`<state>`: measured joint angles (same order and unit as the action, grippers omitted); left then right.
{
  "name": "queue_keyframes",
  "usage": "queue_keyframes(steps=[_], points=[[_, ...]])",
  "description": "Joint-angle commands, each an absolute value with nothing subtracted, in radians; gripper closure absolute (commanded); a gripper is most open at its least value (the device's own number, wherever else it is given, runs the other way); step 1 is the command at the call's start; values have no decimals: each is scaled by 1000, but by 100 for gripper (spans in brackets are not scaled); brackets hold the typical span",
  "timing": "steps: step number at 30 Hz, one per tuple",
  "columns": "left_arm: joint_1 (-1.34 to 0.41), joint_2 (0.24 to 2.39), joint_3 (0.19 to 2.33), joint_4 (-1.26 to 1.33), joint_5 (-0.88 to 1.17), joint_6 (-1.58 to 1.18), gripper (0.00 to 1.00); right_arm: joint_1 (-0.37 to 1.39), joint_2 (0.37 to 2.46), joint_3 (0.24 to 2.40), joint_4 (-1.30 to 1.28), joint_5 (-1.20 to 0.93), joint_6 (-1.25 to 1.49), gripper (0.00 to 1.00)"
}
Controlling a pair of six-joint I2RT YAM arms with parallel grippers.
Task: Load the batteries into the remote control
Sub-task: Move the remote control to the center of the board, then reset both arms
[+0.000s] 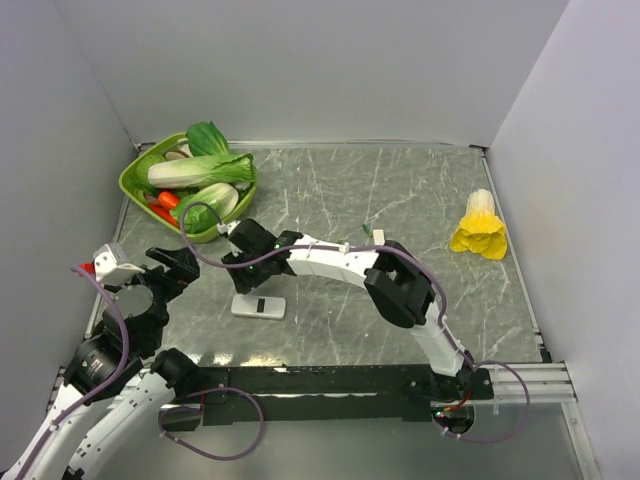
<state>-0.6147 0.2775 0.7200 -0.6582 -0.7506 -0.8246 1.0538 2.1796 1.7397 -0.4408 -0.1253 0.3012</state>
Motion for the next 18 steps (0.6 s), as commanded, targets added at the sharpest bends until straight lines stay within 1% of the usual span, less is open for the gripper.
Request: queue_keyframes(steps=[1, 2, 3, 4, 5, 6, 7, 8, 9, 10, 11, 12, 13, 14, 15, 18], points=[[-612, 255, 723, -667, -776, -808, 1, 1028, 2057, 1671, -359, -115, 364, 28], [-612, 247, 719, -664, -773, -798, 1, 1008, 2016, 1616, -326, -110, 373, 24], [-611, 242, 718, -661, -772, -790, 1, 990, 1921, 1558, -278, -103, 380, 16], [-612, 239, 716, -658, -772, -781, 1, 939, 1869, 1442, -253, -97, 385, 13], [-612, 229, 713, -652, -767, -758, 1, 911, 1815, 1383, -235, -66, 387, 7], [-612, 222, 710, -646, -761, -749, 1, 885, 1702, 1326, -224, -45, 387, 4], [-612, 215, 709, -635, -755, -739, 1, 853, 1640, 1221, -213, -22, 385, 2], [-611, 200, 706, -626, -738, -723, 3, 792, 1579, 1168, -207, 30, 373, 1], [-612, 192, 703, -618, -730, -716, 3, 754, 1454, 1119, -204, 55, 367, 1], [-612, 184, 701, -601, -723, -710, 3, 721, 1389, 1035, -213, 86, 361, 1], [-611, 173, 692, -595, -712, -698, 3, 647, 1326, 997, -227, 113, 351, 0], [-611, 169, 690, -589, -712, -695, 3, 612, 1205, 967, -239, 161, 342, 0], [-612, 167, 690, -581, -713, -692, 3, 580, 1145, 916, -254, 184, 336, 0], [-611, 166, 695, -578, -716, -687, 3, 543, 1088, 893, -291, 204, 325, 0], [-612, 166, 698, -575, -721, -683, 3, 488, 980, 876, -314, 247, 322, 0], [-612, 175, 715, -554, -726, -643, 3, 424, 787, 832, -412, 345, 316, 0]])
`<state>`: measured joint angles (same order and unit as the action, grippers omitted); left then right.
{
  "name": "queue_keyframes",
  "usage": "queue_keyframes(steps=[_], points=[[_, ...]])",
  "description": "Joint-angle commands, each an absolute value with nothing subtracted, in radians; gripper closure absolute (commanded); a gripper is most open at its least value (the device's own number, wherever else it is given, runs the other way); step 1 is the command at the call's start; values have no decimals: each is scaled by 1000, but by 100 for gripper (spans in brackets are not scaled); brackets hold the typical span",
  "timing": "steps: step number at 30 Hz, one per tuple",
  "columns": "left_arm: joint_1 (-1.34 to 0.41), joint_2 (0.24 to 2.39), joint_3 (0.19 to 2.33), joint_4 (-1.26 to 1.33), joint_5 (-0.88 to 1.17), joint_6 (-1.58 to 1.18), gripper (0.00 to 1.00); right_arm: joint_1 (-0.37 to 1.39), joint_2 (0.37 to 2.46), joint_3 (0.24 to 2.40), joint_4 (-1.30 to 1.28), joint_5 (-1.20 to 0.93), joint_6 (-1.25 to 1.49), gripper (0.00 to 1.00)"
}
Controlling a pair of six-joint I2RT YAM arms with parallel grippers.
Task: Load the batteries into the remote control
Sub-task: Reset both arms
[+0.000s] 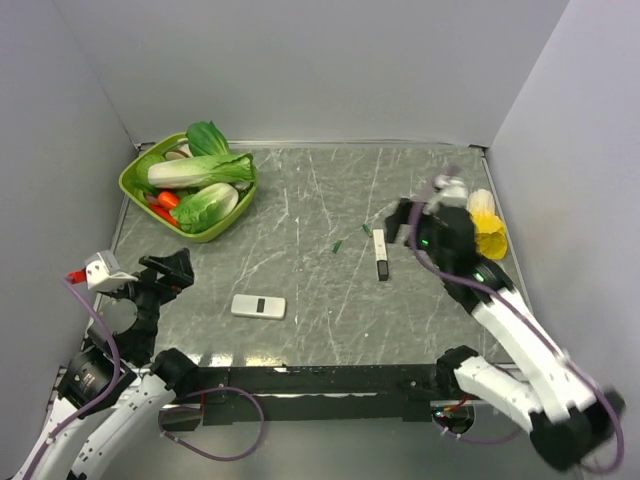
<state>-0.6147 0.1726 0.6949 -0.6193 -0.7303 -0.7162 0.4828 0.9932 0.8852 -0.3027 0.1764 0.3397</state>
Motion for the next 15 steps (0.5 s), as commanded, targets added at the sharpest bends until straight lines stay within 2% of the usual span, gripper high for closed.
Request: queue_keyframes(steps=[1, 8, 11, 15], points=[[-611, 179, 719, -543, -729, -631, 3, 419, 741, 822, -431, 374, 316, 0], [-611, 222, 758, -494, -787, -534, 3, 419, 317, 704, -454, 633, 281, 0], [-611, 203, 736, -474, -821, -522, 3, 417, 201, 680, -446, 626, 267, 0], [-611, 172, 690, -469, -825, -526, 3, 417, 150, 712, -481, 580, 201, 0]])
